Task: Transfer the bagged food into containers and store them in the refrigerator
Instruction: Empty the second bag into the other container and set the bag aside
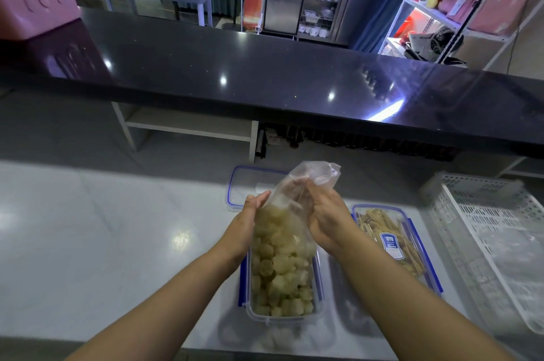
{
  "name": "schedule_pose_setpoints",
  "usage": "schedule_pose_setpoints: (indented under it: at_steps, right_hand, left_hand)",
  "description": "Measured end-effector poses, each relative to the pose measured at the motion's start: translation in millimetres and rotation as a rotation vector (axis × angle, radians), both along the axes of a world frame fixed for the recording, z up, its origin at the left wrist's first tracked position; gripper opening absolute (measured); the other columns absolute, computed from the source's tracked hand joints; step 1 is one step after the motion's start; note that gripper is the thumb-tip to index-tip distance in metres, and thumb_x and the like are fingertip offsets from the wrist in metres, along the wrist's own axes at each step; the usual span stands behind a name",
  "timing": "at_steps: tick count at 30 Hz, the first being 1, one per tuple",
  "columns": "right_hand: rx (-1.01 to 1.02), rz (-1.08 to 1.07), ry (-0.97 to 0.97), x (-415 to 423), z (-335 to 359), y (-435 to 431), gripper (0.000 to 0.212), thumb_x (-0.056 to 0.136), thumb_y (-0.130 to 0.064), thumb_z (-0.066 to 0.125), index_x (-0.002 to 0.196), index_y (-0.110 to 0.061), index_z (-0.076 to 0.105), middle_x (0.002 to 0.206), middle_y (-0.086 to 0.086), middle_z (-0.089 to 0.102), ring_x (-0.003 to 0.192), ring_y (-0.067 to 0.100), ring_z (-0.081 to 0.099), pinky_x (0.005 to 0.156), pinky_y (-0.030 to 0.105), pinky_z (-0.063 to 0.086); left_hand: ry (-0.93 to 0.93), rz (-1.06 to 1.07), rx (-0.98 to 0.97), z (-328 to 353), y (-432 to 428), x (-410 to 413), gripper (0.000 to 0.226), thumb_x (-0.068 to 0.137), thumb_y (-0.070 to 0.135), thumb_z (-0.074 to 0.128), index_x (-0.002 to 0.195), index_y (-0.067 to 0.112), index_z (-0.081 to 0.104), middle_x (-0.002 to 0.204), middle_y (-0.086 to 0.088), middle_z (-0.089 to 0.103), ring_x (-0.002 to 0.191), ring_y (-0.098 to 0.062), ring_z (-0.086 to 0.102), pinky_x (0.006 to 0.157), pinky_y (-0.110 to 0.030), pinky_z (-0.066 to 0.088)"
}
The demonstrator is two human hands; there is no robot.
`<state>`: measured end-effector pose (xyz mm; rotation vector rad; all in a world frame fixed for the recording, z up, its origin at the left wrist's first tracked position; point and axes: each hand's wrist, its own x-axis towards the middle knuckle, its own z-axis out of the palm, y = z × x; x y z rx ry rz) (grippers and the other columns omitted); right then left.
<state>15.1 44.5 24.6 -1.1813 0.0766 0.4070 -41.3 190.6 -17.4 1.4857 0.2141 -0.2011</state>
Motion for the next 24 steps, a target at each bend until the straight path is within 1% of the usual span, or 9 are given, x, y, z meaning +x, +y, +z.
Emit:
schedule_pose_setpoints:
  at_steps: [2,4,6,10,14,17,20,22,24]
  right_hand:
    - [0.054,-0.014,0.017,0.3,2.1,0.2,0.024,0.094,-0.025,0.051,0.080,-0.012,0.066,0.081,0.004,0.071,0.077,0.016,0.070,0.063,0.030,0.054]
    - [0.086,-0.035,0.041,-0.3,2.9,-0.5,0.027,0.097,-0.022,0.047,0.080,-0.012,0.066,0.088,0.009,0.070,0.082,0.019,0.069,0.068,0.033,0.052]
    - [0.117,-0.032,0.037,-2.6,4.7,-1.7,0.024,0.097,-0.019,0.047,0.084,-0.009,0.063,0.093,0.013,0.069,0.086,0.022,0.068,0.073,0.036,0.053]
    - [0.129,-0.033,0.015,-8.1,10.4,-3.3,0.022,0.097,-0.019,0.046,0.088,-0.007,0.062,0.101,0.017,0.066,0.094,0.026,0.066,0.090,0.044,0.052]
    - [0.132,-0.035,0.000,-11.5,14.9,-5.3,0.024,0.096,-0.019,0.047,0.085,-0.007,0.064,0.095,0.015,0.069,0.089,0.024,0.068,0.087,0.043,0.054]
    - [0.137,-0.049,-0.021,-13.6,16.7,-5.9,0.026,0.097,-0.018,0.046,0.080,-0.009,0.063,0.095,0.015,0.067,0.091,0.024,0.066,0.092,0.045,0.050]
    - [0.178,-0.069,-0.038,-12.8,15.7,-10.6,0.027,0.096,-0.018,0.047,0.078,-0.010,0.065,0.091,0.013,0.070,0.091,0.024,0.067,0.092,0.046,0.050]
    - [0.173,-0.093,-0.034,-12.0,12.6,-14.2,0.025,0.097,-0.018,0.046,0.082,-0.010,0.064,0.090,0.013,0.072,0.090,0.024,0.069,0.090,0.046,0.052]
    - [0.056,-0.113,-0.029,-12.1,4.8,-17.6,0.022,0.097,-0.021,0.047,0.090,-0.007,0.063,0.094,0.014,0.072,0.093,0.026,0.069,0.089,0.046,0.053]
  left_hand:
    - [0.007,0.004,-0.002,-1.3,-0.9,2.3,0.054,0.097,0.049,0.009,0.136,0.032,0.044,0.112,0.023,0.055,0.086,0.023,0.053,0.060,0.005,0.038]
    - [0.015,0.010,-0.009,-3.2,-1.2,3.0,0.055,0.098,0.049,0.009,0.135,0.030,0.045,0.114,0.019,0.057,0.091,0.018,0.053,0.062,0.003,0.040]
    - [0.012,0.013,-0.008,-4.2,-1.4,2.6,0.055,0.098,0.048,0.009,0.134,0.029,0.046,0.114,0.019,0.058,0.092,0.016,0.054,0.062,0.003,0.041]
    - [0.005,0.016,-0.044,-5.3,-2.7,0.4,0.055,0.098,0.048,0.010,0.133,0.029,0.047,0.115,0.017,0.060,0.093,0.013,0.057,0.064,-0.001,0.043]
    - [-0.009,0.006,-0.066,-4.1,-6.1,-1.7,0.056,0.098,0.049,0.009,0.133,0.027,0.047,0.118,0.015,0.060,0.096,0.011,0.059,0.067,-0.003,0.045]
    - [0.001,0.016,-0.085,-4.6,-5.1,-3.5,0.057,0.097,0.050,0.008,0.138,0.028,0.041,0.136,0.012,0.048,0.106,0.004,0.053,0.070,-0.007,0.044]
    - [-0.002,0.025,-0.089,-3.3,-5.4,-6.8,0.059,0.095,0.053,0.007,0.140,0.030,0.037,0.142,0.014,0.039,0.110,0.002,0.045,0.071,-0.006,0.040]
    - [-0.015,0.057,-0.078,-4.1,-6.0,-9.5,0.058,0.095,0.052,0.007,0.140,0.029,0.036,0.145,0.013,0.037,0.116,0.000,0.041,0.076,-0.007,0.036]
    - [-0.028,0.093,-0.081,-7.8,-7.6,-12.7,0.057,0.093,0.054,0.013,0.139,0.031,0.037,0.145,0.011,0.038,0.120,-0.003,0.041,0.086,-0.013,0.037]
